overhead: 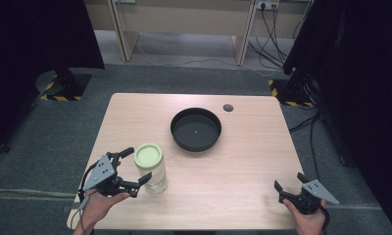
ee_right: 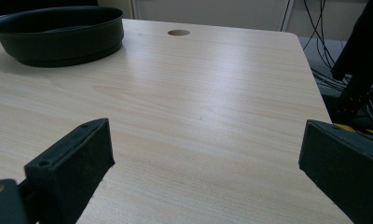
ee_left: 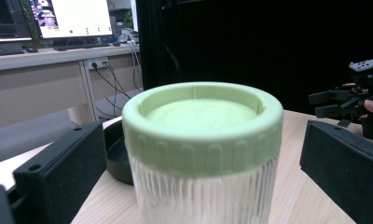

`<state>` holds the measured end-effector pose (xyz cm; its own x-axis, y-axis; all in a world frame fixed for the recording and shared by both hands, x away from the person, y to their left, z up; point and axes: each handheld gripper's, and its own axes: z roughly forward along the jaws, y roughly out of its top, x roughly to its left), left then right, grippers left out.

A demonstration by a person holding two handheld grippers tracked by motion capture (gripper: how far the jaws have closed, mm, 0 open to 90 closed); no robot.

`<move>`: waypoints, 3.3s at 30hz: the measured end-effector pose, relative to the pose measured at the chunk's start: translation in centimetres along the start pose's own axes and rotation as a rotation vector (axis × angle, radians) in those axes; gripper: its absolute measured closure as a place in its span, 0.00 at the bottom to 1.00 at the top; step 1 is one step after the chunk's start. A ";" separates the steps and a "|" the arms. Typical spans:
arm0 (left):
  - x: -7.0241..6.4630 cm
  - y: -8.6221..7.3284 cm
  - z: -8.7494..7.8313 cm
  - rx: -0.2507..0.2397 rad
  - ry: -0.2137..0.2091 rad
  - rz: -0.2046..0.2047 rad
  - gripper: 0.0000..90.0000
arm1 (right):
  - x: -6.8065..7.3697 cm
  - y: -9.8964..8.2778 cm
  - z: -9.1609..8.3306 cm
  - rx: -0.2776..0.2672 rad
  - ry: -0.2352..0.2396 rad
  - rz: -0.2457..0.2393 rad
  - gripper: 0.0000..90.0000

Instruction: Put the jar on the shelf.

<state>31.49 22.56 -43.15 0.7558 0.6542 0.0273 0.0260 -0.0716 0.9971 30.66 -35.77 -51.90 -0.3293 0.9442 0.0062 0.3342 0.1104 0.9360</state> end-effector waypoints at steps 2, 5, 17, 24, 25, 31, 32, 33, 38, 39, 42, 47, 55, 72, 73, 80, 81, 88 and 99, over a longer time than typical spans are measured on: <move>0.1 0.2 0.4 -0.002 -0.005 -0.004 0.00 | 0.0 0.0 0.0 0.001 0.000 0.000 0.03; 0.2 0.3 1.1 0.006 -0.014 -0.007 0.00 | 0.0 0.0 0.0 0.002 -0.001 -0.002 0.03; 0.4 0.0 2.6 0.009 -0.028 -0.014 0.11 | 0.0 0.0 0.1 0.007 0.003 -0.002 0.04; 0.3 0.0 2.5 0.003 -0.026 -0.021 0.12 | 0.0 0.0 0.1 0.005 0.005 -0.004 0.04; 0.3 0.0 2.5 0.005 -0.025 -0.021 0.12 | 0.0 0.0 0.1 0.004 0.005 -0.004 0.04; 0.2 0.3 2.5 0.025 -0.011 -0.015 0.12 | 0.0 0.0 0.1 0.004 0.006 -0.002 0.04; 0.2 0.3 2.5 0.026 -0.006 -0.013 0.12 | 0.0 0.0 0.1 0.003 0.006 -0.002 0.04; 0.2 0.4 2.5 0.024 -0.004 -0.011 0.12 | 0.0 0.0 0.1 0.003 0.006 -0.002 0.04; 0.3 1.0 2.3 0.009 0.005 -0.010 0.12 | -0.1 0.0 0.1 0.002 0.006 0.001 0.04; 0.3 1.5 2.2 0.003 0.009 -0.002 0.12 | -0.1 0.0 0.1 0.002 0.005 0.001 0.04; 0.2 2.2 2.3 0.001 0.015 0.013 0.12 | 0.0 0.0 0.1 0.003 0.004 0.000 0.04; 0.3 3.4 2.4 -0.022 0.019 0.011 0.12 | 0.0 0.0 0.1 0.000 0.003 -0.002 0.04; 0.3 4.6 3.2 -0.025 0.023 0.032 0.12 | 0.0 0.0 0.1 0.000 0.002 -0.004 0.04; 1.1 5.5 4.9 -0.027 0.071 0.031 0.12 | 0.0 0.0 0.1 0.002 0.001 -0.002 0.04; 1.1 5.5 5.0 -0.028 0.075 0.031 0.12 | 0.0 0.0 0.1 0.002 0.001 -0.001 0.04; 1.5 5.9 5.6 -0.021 0.100 0.050 0.12 | 0.0 0.0 0.1 0.002 0.000 0.000 0.04; 1.5 6.0 5.7 -0.023 0.103 0.049 0.12 | 0.0 0.0 0.1 0.002 0.000 0.000 0.04; 1.8 6.4 6.1 -0.030 0.113 0.047 0.12 | 0.0 0.1 0.1 0.003 -0.002 0.001 0.04; 2.1 7.3 6.9 -0.034 0.121 0.062 0.12 | 0.0 0.0 0.1 0.000 -0.002 0.004 0.04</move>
<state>37.80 18.25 -36.28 0.6711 0.7353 0.0948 -0.0419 -0.0900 0.9951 30.77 -35.78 -51.90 -0.3259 0.9453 0.0088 0.3355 0.1069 0.9359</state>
